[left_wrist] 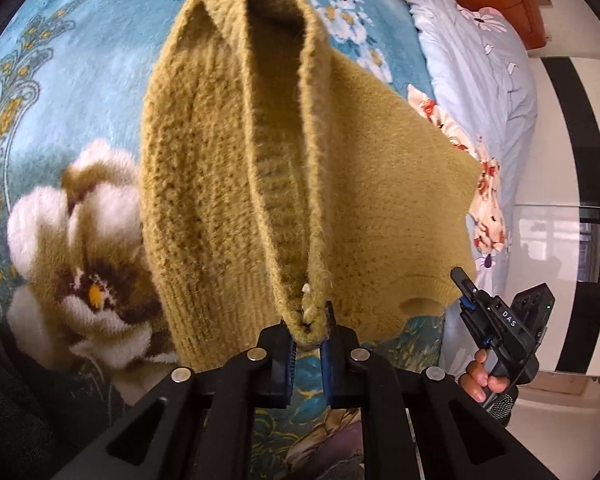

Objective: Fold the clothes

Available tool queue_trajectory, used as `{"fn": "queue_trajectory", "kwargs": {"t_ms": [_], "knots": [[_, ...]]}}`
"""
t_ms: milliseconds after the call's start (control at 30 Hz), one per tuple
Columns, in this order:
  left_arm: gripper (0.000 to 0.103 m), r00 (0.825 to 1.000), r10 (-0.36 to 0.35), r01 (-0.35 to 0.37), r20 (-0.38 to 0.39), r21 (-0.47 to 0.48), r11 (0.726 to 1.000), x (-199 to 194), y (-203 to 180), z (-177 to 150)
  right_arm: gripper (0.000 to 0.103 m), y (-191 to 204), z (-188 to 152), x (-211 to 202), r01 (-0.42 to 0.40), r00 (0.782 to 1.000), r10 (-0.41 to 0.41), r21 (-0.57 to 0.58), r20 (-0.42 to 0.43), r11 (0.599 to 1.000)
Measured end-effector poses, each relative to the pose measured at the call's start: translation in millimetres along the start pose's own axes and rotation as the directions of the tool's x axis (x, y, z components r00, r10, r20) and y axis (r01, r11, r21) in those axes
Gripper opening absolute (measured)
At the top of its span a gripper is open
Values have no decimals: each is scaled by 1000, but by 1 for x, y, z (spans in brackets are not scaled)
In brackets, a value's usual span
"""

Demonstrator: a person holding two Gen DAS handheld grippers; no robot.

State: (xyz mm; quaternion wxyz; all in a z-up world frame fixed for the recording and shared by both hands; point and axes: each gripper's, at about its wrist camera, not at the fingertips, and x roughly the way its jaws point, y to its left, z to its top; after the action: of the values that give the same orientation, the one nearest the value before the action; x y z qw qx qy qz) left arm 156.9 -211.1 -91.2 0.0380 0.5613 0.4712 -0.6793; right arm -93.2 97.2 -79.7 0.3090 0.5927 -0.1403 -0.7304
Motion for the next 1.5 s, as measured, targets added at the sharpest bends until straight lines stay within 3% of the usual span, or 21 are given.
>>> {"fn": "queue_trajectory", "kwargs": {"t_ms": [233,367,500,700,833,933,1233,1500], "knots": [[11,998,68,-68,-14,-27,997,12,12,3,13,-17,-22,19,54,995,-51,30,-85,998],[11,998,54,-54,-35,-8,998,11,6,4,14,-19,-21,20,44,996,-40,47,-82,998],[14,1000,14,-14,-2,26,1000,-5,-6,8,16,-25,-15,10,46,998,-42,66,-56,997],[22,989,72,-82,129,71,994,-42,-20,19,42,-50,-13,-20,79,996,-82,132,23,988],[27,985,91,-114,149,152,982,-41,-33,26,56,-63,-11,-35,97,988,-116,180,99,979],[31,989,99,-121,106,231,965,-19,-46,24,69,-68,-7,-35,98,985,-123,200,118,975],[32,978,194,-208,82,517,830,57,-109,2,70,-71,7,-6,115,985,-138,215,99,970],[33,974,221,-212,49,536,817,85,-109,-3,67,-69,15,4,112,986,-134,197,102,974]]}}
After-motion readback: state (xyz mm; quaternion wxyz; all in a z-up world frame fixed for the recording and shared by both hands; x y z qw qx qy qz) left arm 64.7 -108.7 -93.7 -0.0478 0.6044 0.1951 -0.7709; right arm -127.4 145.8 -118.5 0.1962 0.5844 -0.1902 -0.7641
